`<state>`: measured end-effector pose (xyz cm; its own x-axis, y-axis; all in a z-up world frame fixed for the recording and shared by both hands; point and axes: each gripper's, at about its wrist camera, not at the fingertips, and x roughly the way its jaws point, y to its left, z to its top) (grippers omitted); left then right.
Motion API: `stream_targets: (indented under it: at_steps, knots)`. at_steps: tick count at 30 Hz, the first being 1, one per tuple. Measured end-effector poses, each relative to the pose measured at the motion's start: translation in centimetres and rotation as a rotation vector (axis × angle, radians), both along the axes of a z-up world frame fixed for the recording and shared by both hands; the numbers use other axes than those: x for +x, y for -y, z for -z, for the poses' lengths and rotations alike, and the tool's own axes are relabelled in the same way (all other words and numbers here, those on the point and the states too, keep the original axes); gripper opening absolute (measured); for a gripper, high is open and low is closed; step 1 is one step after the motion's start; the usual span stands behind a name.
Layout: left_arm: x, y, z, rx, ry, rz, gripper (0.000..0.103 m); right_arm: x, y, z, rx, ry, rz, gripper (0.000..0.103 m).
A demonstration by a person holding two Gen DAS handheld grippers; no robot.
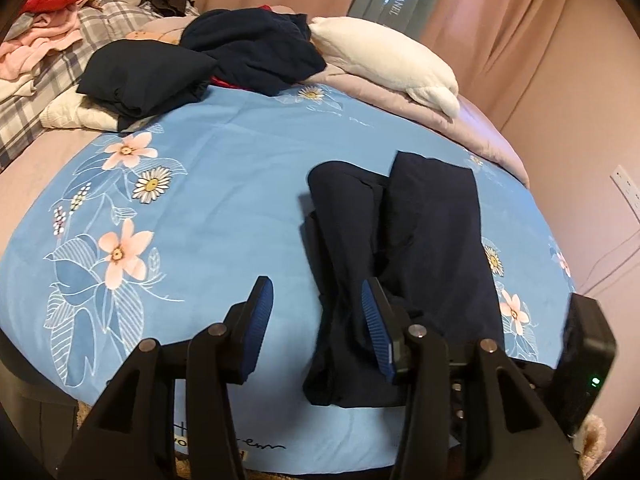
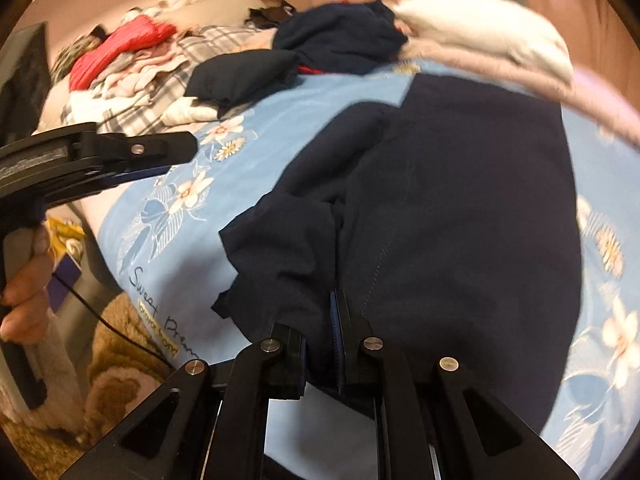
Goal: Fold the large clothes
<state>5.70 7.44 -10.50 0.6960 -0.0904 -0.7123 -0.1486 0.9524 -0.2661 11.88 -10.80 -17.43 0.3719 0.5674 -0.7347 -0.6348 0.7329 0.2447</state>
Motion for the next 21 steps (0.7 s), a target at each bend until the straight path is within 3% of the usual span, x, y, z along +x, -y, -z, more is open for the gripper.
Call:
stream_targets:
  at_steps: [2, 6, 10, 14, 18, 21]
  knots:
    - [0.0, 0.5, -0.2, 0.003, 0.006, 0.024, 0.058, -0.1, 0.0, -0.1, 0.009, 0.0, 0.008, 0.012]
    - [0.1, 1.4, -0.7, 0.003, 0.021, 0.063, 0.066, -0.7, 0.4, -0.9, 0.001, 0.026, 0.019, 0.015]
    - [0.4, 2.1, -1.2, -0.009, 0.031, 0.093, 0.072, -1.2, 2.0, -1.8, 0.067, -0.022, -0.002, 0.036]
    - [1.2, 3.0, -1.7, -0.047, 0.035, 0.16, 0.076, -2.3, 3.8, -2.6, 0.088, -0.013, 0.03, 0.055]
    - [2.5, 4.0, -0.8, -0.093, 0.007, 0.253, 0.08, -2.5, 6.6, -2.4, 0.109, -0.018, 0.115, 0.055]
    - [3.9, 4.9, 1.1, -0.119, -0.069, 0.291, 0.078, -1.8, 8.0, -1.7, 0.097, -0.031, 0.2, 0.055]
